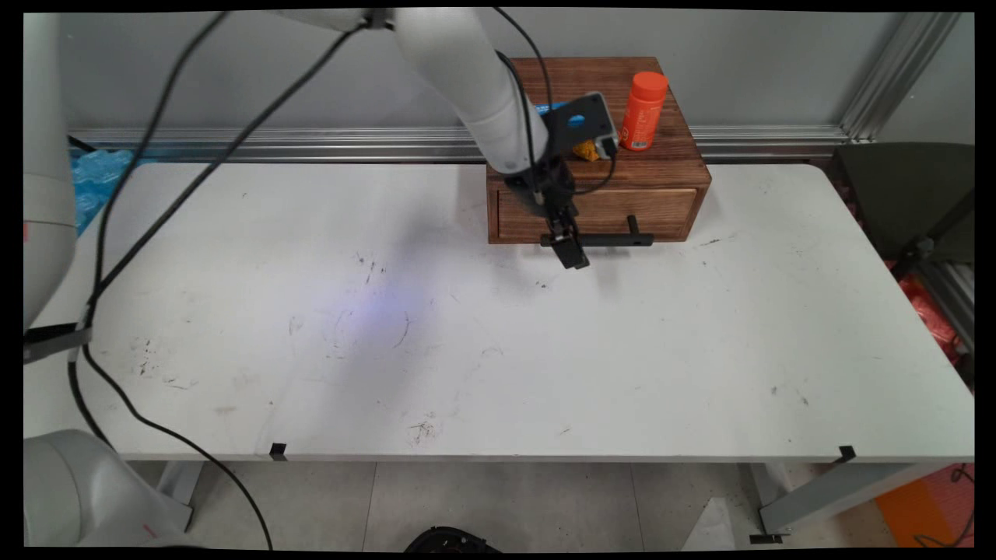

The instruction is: Open the drawer

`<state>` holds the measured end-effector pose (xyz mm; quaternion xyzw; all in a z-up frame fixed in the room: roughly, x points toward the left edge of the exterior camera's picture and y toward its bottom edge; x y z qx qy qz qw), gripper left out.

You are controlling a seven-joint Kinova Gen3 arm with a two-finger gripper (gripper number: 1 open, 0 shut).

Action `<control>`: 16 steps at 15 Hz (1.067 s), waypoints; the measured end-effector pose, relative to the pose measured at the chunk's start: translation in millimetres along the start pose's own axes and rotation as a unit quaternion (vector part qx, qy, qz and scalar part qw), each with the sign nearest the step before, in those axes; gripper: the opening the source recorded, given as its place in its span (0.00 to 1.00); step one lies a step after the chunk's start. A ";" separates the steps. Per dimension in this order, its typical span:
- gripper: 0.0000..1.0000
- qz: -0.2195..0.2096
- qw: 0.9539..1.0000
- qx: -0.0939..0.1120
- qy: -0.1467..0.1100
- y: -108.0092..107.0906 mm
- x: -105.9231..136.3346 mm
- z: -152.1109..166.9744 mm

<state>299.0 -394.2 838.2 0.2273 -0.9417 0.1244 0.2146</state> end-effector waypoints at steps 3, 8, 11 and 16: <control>1.00 0.007 1.000 0.002 -0.005 -0.9 7.8 25.1; 1.00 0.011 1.000 0.001 -0.011 -0.6 15.6 53.2; 1.00 0.012 1.000 0.000 -0.017 -0.3 19.6 69.4; 1.00 0.013 1.000 -0.006 -0.023 4.7 23.0 83.0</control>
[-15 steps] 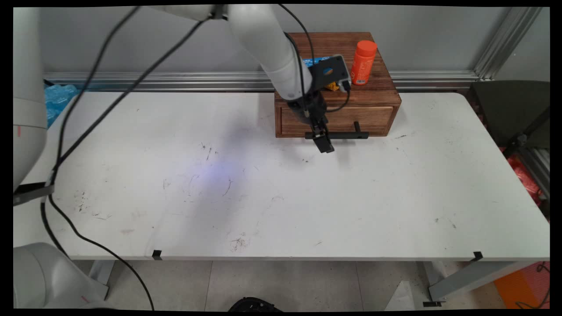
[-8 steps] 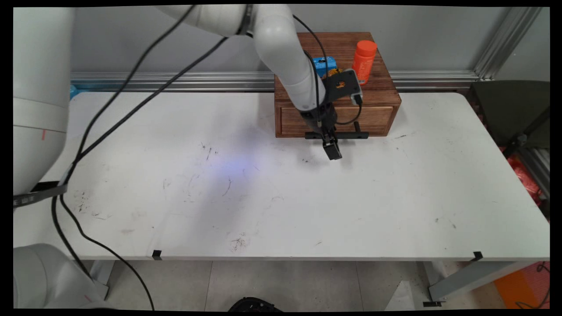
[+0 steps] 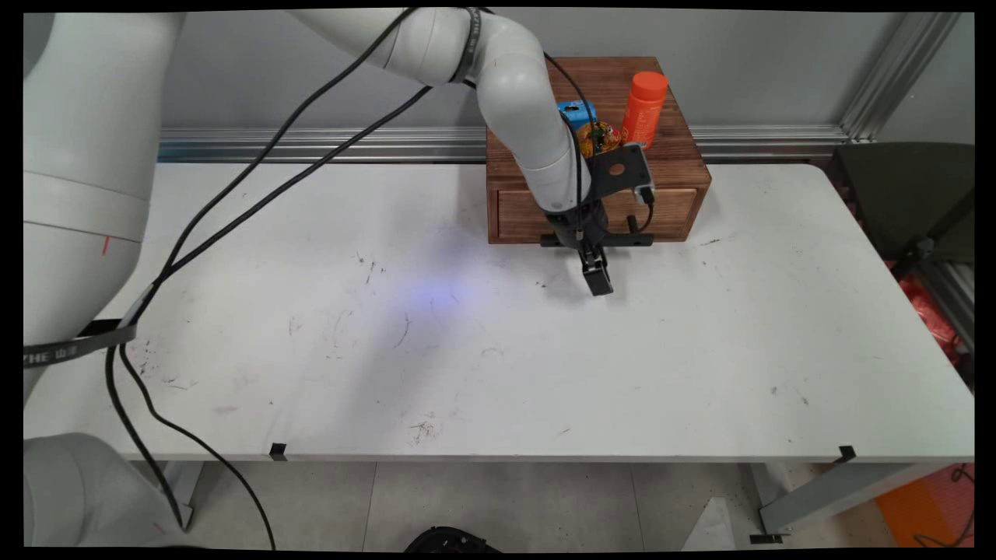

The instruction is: Open the drawer

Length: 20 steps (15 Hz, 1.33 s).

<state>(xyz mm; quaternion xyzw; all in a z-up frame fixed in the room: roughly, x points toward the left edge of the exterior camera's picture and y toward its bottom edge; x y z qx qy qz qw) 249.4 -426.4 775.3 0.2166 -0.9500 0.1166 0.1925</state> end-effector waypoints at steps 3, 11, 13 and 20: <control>1.00 0.002 1.000 -0.006 -0.001 7.4 1.2 0.7; 1.00 0.007 0.999 -0.032 -0.008 43.8 -0.6 -7.0; 1.00 0.009 0.999 -0.038 -0.009 53.0 -1.0 -9.0; 1.00 0.012 0.998 -0.053 -0.008 82.7 0.8 -15.5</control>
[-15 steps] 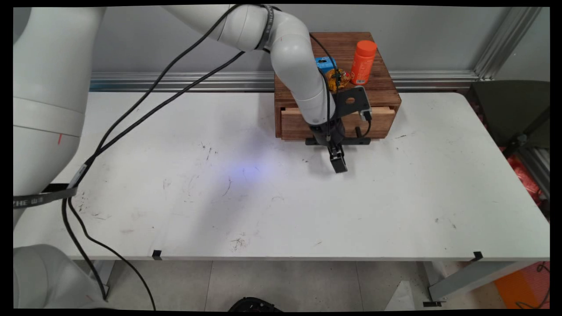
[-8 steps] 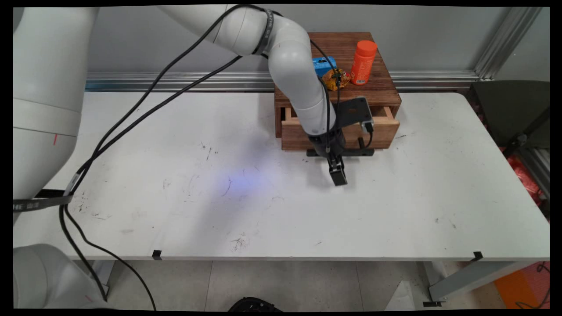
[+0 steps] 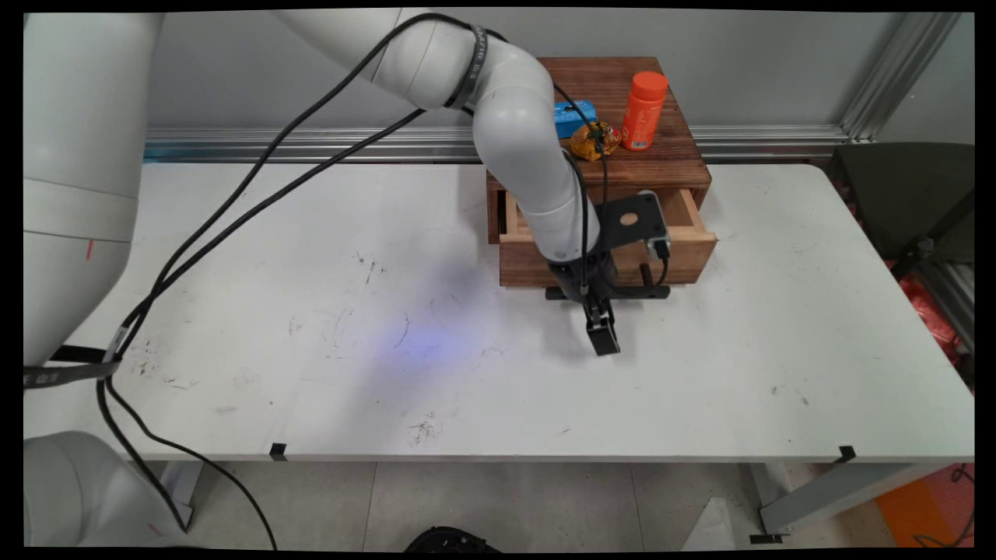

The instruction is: Open the drawer

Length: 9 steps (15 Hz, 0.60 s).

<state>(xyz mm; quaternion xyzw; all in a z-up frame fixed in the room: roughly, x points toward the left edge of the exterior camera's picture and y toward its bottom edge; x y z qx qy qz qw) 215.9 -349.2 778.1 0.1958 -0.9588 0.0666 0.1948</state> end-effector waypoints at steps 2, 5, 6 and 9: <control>1.00 0.000 1.000 -0.005 0.000 11.1 1.0 -1.3; 1.00 0.000 1.000 -0.013 0.000 29.4 2.0 -3.7; 1.00 0.000 1.000 -0.015 0.000 35.6 2.2 -4.4; 1.00 0.000 1.000 -0.020 0.000 52.5 2.6 -6.6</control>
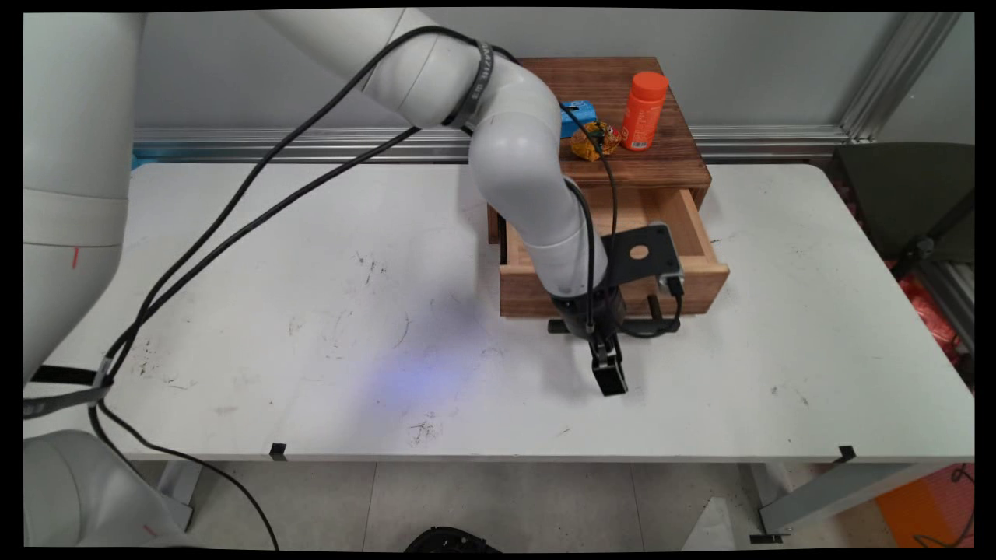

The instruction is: Open the drawer

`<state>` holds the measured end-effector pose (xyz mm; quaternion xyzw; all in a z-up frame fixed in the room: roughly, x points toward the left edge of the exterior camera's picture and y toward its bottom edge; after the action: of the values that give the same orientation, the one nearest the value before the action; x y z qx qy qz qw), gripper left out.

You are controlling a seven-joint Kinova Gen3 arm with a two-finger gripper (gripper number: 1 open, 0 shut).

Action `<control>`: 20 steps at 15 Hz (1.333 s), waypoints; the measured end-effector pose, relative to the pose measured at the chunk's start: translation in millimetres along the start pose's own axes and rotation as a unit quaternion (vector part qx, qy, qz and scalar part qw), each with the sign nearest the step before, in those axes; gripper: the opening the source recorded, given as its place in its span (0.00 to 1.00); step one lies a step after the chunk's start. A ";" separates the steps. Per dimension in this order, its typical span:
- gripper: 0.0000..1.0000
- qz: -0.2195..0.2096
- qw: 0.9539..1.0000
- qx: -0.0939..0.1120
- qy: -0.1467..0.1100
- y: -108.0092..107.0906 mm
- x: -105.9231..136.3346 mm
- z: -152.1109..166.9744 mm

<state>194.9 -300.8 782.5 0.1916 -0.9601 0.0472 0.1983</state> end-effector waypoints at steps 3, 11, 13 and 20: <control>1.00 0.000 1.000 -0.004 -0.001 13.3 -0.6 -1.4; 1.00 0.004 1.000 -0.017 -0.001 52.8 -2.9 -7.4; 1.00 0.005 1.000 -0.021 -0.001 61.0 -3.3 -8.9; 1.00 0.013 0.999 -0.032 0.003 87.1 -6.5 -14.6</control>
<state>172.0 -215.7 792.0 0.1723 -0.9629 0.0196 0.2066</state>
